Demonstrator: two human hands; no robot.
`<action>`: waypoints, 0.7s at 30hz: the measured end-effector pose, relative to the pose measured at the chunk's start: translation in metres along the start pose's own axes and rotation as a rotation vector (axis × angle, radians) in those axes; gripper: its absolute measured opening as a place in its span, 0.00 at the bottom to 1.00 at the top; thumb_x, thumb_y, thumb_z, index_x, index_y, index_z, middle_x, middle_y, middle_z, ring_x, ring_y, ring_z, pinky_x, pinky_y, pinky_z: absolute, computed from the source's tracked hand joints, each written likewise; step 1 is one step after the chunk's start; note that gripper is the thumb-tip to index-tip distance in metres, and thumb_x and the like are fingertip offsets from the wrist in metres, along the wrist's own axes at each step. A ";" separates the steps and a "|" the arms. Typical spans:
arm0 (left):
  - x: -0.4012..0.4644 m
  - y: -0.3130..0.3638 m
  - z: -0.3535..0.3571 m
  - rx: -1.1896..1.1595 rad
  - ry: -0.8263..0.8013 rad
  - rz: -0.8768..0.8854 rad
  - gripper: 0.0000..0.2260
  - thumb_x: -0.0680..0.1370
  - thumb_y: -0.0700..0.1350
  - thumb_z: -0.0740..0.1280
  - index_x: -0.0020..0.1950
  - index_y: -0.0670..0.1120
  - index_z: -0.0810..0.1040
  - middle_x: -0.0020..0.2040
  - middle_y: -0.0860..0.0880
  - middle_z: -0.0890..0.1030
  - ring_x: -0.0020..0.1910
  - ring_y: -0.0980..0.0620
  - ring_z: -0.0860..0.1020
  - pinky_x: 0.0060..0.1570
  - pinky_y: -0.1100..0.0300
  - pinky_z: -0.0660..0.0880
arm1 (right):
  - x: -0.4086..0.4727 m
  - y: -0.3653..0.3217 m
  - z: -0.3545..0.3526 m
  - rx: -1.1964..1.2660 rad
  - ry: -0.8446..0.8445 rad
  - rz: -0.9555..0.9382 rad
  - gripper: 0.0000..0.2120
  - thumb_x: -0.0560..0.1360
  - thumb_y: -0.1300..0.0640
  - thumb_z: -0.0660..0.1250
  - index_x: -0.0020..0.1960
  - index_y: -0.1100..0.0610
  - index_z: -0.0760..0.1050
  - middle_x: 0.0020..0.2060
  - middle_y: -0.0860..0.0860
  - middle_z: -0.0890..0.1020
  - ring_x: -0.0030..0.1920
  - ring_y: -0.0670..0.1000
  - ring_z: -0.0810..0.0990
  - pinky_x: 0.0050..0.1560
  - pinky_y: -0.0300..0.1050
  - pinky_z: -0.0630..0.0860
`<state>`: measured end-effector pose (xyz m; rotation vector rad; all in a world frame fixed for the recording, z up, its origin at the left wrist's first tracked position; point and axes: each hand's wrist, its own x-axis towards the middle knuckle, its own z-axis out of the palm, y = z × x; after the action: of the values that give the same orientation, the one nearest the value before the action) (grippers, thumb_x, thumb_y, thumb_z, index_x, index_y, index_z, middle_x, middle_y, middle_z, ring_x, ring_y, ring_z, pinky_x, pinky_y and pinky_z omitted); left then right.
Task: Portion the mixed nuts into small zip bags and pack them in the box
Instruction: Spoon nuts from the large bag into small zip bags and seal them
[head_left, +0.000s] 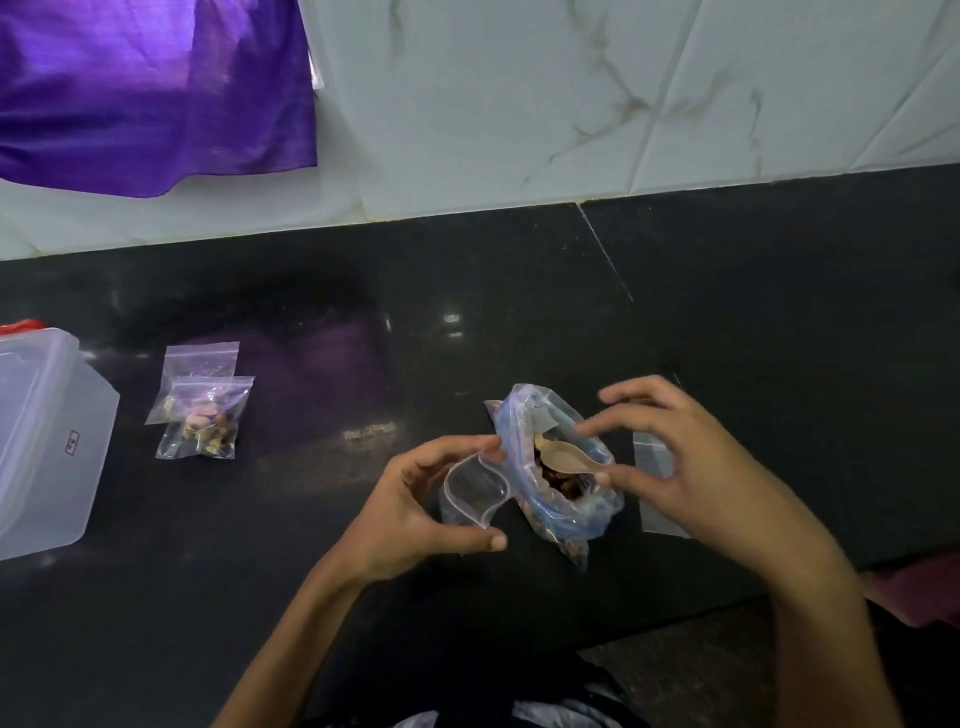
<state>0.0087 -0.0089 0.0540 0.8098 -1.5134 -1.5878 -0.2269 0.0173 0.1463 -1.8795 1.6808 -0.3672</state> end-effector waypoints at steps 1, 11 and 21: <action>-0.001 -0.001 0.000 -0.003 0.024 0.009 0.31 0.60 0.36 0.78 0.59 0.56 0.80 0.58 0.53 0.82 0.59 0.55 0.79 0.57 0.66 0.74 | 0.000 0.006 -0.001 -0.040 -0.010 0.069 0.17 0.71 0.50 0.71 0.55 0.33 0.72 0.58 0.32 0.65 0.63 0.39 0.65 0.67 0.49 0.65; 0.004 -0.027 0.002 0.021 0.160 -0.041 0.31 0.56 0.47 0.82 0.58 0.52 0.78 0.60 0.55 0.79 0.61 0.58 0.77 0.56 0.68 0.73 | 0.005 0.039 0.029 -0.059 -0.093 0.561 0.22 0.77 0.47 0.63 0.69 0.46 0.63 0.51 0.46 0.78 0.50 0.46 0.76 0.43 0.40 0.70; 0.018 -0.039 0.004 0.029 0.151 -0.071 0.29 0.57 0.42 0.78 0.54 0.38 0.73 0.67 0.46 0.69 0.61 0.61 0.76 0.52 0.68 0.75 | 0.016 0.034 0.048 0.151 0.467 0.210 0.04 0.78 0.55 0.62 0.50 0.50 0.76 0.39 0.41 0.77 0.38 0.38 0.76 0.38 0.27 0.70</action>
<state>-0.0077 -0.0229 0.0172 0.9867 -1.4161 -1.5230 -0.2251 0.0118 0.0855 -1.5666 2.0618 -0.8715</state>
